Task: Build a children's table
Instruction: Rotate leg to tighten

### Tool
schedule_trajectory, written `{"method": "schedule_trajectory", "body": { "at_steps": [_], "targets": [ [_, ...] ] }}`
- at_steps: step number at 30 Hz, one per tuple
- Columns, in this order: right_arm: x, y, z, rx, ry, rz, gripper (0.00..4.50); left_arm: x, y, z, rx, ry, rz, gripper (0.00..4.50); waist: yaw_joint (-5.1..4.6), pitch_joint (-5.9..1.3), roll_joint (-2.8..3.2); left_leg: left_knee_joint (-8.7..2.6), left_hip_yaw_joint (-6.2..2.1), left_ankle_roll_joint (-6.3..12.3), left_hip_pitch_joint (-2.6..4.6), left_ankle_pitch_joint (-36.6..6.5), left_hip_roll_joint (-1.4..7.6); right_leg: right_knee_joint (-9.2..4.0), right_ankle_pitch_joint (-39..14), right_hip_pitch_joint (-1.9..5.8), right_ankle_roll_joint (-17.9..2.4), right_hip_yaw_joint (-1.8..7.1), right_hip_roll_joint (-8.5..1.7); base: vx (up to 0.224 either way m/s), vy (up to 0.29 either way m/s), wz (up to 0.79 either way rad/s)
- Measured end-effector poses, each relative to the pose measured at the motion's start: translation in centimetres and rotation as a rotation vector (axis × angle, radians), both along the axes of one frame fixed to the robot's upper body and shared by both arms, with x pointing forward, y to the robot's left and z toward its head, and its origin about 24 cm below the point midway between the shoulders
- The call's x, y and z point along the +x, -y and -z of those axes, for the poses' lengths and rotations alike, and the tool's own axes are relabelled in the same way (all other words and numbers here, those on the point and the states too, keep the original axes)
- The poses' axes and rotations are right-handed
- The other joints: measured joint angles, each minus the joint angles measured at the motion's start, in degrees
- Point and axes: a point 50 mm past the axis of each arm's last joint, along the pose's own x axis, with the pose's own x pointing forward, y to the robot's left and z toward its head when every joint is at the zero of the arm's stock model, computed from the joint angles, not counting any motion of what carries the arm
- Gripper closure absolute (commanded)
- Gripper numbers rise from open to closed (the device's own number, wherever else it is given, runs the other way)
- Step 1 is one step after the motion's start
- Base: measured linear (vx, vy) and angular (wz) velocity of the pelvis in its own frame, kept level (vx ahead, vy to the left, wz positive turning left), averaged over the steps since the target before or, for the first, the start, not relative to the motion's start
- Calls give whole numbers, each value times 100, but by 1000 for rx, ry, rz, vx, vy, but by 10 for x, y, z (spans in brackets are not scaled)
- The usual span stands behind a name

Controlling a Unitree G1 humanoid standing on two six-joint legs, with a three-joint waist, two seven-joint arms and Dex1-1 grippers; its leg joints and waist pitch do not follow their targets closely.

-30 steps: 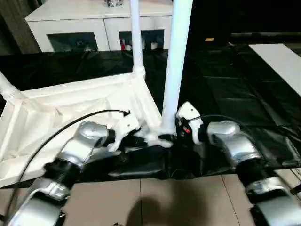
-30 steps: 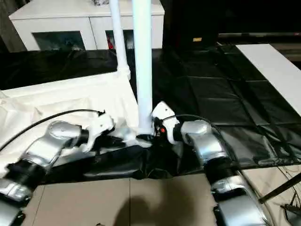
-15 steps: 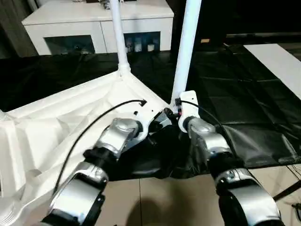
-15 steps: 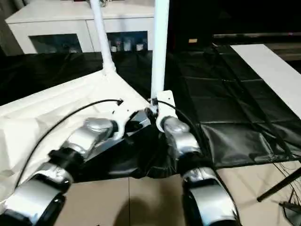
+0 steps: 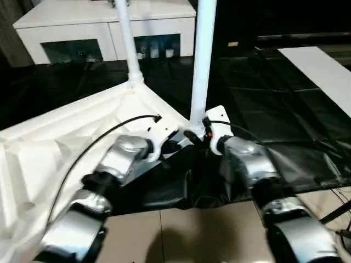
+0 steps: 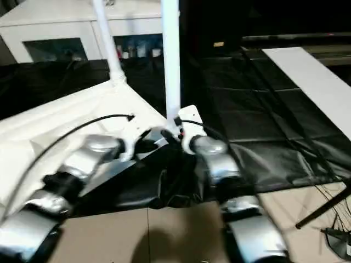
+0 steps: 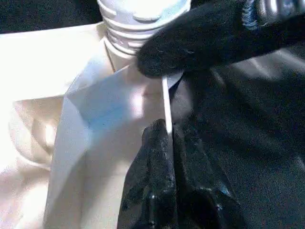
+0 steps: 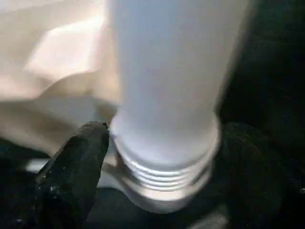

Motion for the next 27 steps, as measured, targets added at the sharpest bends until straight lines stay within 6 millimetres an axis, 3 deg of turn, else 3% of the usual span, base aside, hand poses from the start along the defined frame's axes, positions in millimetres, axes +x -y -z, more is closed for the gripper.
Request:
{"method": "schedule_trajectory", "body": {
  "at_steps": [5, 9, 18, 19, 23, 27],
  "targets": [
    [-16, 15, 2, -17, -45, -247, 52, -16, -17, 0, -9, -37, 173, 450, 128, 0, 1, 15, 3, 13, -18, -7, 1, 0, -2, -12, -2, -4, -7, 0, 0, 0],
    [-29, 21, -3, -36, -62, -429, 52, -30, -20, -1, -24, -98, 288, 450, 251, 7, 11, 41, 19, 23, -14, -10, 1, 6, -1, -14, -3, 3, -19, 0, 0, 0],
    [-34, 21, -5, -36, -81, -532, 52, -34, -24, -3, -2, -111, 330, 450, 243, 10, 17, 42, 21, 8, -18, -15, 1, 29, 1, -12, -5, 11, -20, 0, 0, 0],
    [-34, 21, -5, -36, -83, -531, 78, -34, -24, -3, -2, -111, 330, 450, 240, 10, 18, 42, 20, 8, -18, -15, 1, 29, 1, -12, -5, 11, -20, 0, 0, 0],
    [-34, 22, -4, -31, -97, -523, 91, -34, -24, -3, -2, -113, 330, 450, 238, 10, 18, 43, 19, 8, -19, -15, 1, 28, 1, -12, -5, 10, -20, 0, 0, 0],
    [-34, 21, -2, -25, -105, -518, 132, -34, -25, -3, 0, -115, 328, 450, 233, 10, 18, 43, 19, 8, -20, -15, 1, 29, 1, -12, -5, 10, -19, 0, 0, 0]
  ]
}}
